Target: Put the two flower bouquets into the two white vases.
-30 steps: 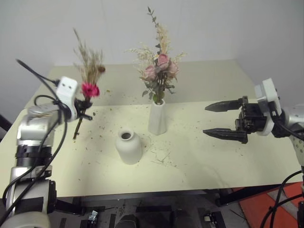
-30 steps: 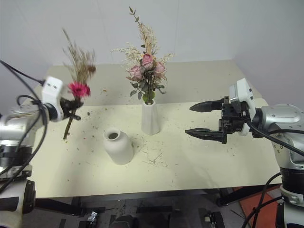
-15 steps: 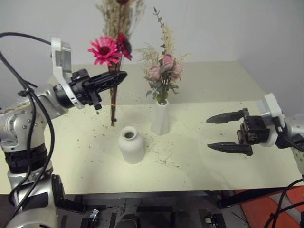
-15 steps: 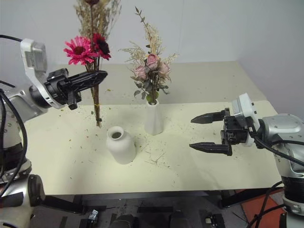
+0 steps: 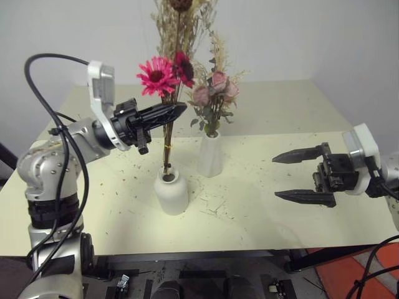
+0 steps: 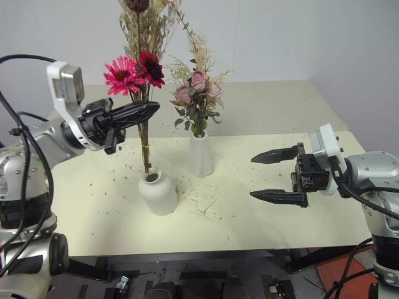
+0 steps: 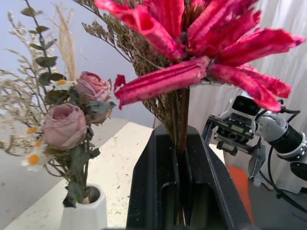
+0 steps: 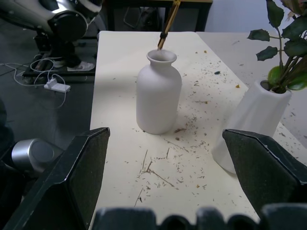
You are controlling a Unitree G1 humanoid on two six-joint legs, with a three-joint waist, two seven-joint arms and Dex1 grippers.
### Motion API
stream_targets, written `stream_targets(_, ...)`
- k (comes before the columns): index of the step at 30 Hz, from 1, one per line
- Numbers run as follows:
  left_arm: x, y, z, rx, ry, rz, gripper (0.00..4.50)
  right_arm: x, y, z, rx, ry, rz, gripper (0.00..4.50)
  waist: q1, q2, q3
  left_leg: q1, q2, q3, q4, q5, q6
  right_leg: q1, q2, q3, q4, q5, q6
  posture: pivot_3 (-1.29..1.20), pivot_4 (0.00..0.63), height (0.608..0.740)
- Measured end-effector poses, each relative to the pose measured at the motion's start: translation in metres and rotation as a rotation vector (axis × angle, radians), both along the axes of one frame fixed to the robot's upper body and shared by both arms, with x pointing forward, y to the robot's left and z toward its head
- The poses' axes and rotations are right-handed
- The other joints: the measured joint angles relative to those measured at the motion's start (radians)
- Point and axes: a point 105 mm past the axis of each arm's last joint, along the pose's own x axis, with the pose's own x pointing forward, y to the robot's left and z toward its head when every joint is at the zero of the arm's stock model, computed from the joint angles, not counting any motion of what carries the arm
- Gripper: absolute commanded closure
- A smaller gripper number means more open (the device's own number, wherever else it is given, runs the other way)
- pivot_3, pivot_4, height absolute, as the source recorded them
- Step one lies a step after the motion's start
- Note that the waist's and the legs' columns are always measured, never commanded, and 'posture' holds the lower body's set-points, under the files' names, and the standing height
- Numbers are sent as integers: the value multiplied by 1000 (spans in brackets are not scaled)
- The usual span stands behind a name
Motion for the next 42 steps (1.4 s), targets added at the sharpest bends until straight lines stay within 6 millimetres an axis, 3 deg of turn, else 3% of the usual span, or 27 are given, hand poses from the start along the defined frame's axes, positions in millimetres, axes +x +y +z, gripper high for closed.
stream_targets(5, 4, 0, -6, -35, -52, 8, 4472, 1, 0, 1, 2, -4, -4, 0, 1, 0, 0, 0, 0, 0, 0, 0, 0, 0, 0, 0, 0, 0, 0, 0, 150, 740)
stream_targets(21, -2, 16, -55, -18, 88, -6, 4472, 3, 0, 1, 11, -9, -25, 0, 1, 0, 0, 0, 0, 0, 0, 0, 0, 0, 0, 0, 0, 0, 0, 0, 150, 740)
stream_targets(25, -1, 18, -64, -11, 111, 9, 3429, 4, 1, 1, 15, -9, -31, 0, 3, 0, 0, 0, 0, 0, 0, 0, 0, 0, 0, 0, 0, 0, 0, 0, 150, 740)
stream_targets(35, -6, 29, -75, 70, 139, 22, 126, 5, 2, 2, 16, -21, -28, 0, -1, 0, 0, 0, 0, 0, -1, 0, 0, 0, 0, 0, 0, 0, 0, 0, 150, 740)
stream_targets(42, -26, 64, -102, 244, 239, 58, 33, 6, 3, 2, 15, -26, -24, 0, -2, 0, 0, 1, 1, 0, -2, 0, 1, 0, 0, 0, -1, 0, 0, 0, 150, 740)
